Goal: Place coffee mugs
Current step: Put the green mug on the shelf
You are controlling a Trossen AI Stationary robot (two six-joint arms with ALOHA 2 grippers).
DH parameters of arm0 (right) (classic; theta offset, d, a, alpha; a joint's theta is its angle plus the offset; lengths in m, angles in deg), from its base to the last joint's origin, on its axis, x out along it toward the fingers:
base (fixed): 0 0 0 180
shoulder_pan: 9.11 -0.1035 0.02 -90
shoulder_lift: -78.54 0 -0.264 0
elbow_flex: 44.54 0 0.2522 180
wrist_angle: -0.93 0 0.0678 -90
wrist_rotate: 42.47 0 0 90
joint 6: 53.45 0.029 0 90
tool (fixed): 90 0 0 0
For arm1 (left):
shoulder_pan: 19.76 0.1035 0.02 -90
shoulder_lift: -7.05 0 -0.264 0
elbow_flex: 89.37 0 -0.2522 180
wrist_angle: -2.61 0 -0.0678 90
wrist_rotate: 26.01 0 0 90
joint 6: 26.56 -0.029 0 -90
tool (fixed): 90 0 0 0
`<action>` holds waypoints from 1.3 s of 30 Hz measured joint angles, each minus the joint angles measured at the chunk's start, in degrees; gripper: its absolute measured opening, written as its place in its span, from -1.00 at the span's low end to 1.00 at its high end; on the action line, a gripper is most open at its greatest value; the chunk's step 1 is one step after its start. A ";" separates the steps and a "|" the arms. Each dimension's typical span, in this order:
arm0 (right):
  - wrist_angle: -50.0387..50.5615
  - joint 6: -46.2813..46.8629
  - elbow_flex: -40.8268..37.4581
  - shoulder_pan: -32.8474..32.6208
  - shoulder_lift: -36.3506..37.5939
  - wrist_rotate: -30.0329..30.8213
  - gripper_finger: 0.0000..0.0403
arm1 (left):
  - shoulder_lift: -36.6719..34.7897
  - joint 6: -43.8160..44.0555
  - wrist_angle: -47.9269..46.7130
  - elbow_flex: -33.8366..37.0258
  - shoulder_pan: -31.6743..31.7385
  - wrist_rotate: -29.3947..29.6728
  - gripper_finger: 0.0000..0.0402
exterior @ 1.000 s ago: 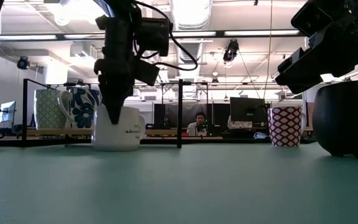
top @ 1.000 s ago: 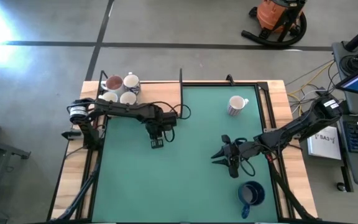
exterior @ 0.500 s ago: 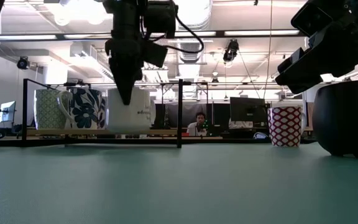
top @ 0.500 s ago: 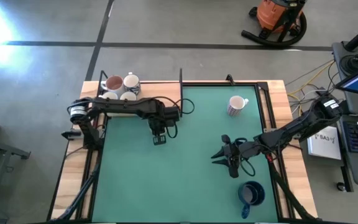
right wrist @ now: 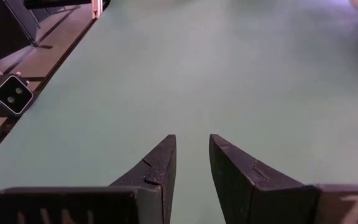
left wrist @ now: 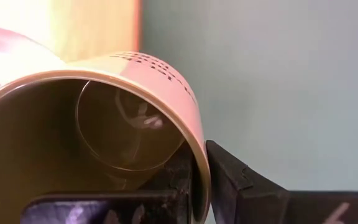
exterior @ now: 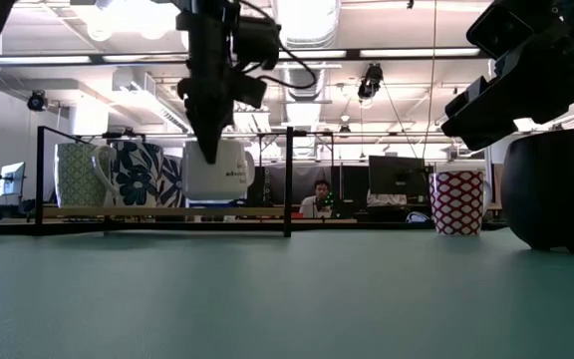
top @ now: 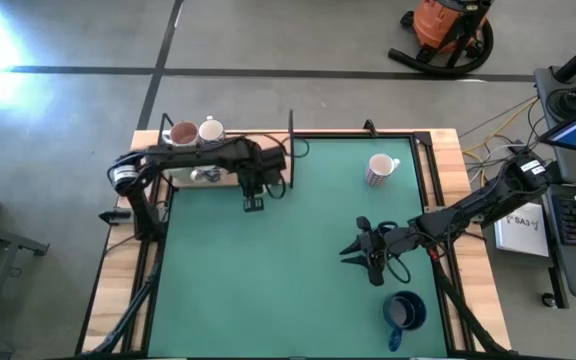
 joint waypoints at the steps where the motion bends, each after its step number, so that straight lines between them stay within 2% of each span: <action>1: 0.00 0.00 0.00 0.01 0.00 0.00 -0.57 | 0.00 -1.70 0.00 0.00 0.87 0.17 -0.94; 7: 0.00 0.00 -0.02 0.01 -0.02 0.00 -0.57 | 0.00 -12.38 -0.26 0.00 6.87 -0.43 -0.94; 12: 0.00 0.00 -0.02 0.00 -0.02 0.00 -0.57 | 0.00 -17.66 0.52 0.00 11.65 -3.44 -0.92; 22: 0.00 0.17 -0.02 0.01 -0.01 0.02 -0.57 | 0.09 -22.25 4.75 0.00 18.63 -4.41 -0.90; 39: -0.02 0.17 -0.01 0.00 0.00 0.02 -0.57 | 0.17 -23.13 5.79 0.00 24.73 -4.41 -0.90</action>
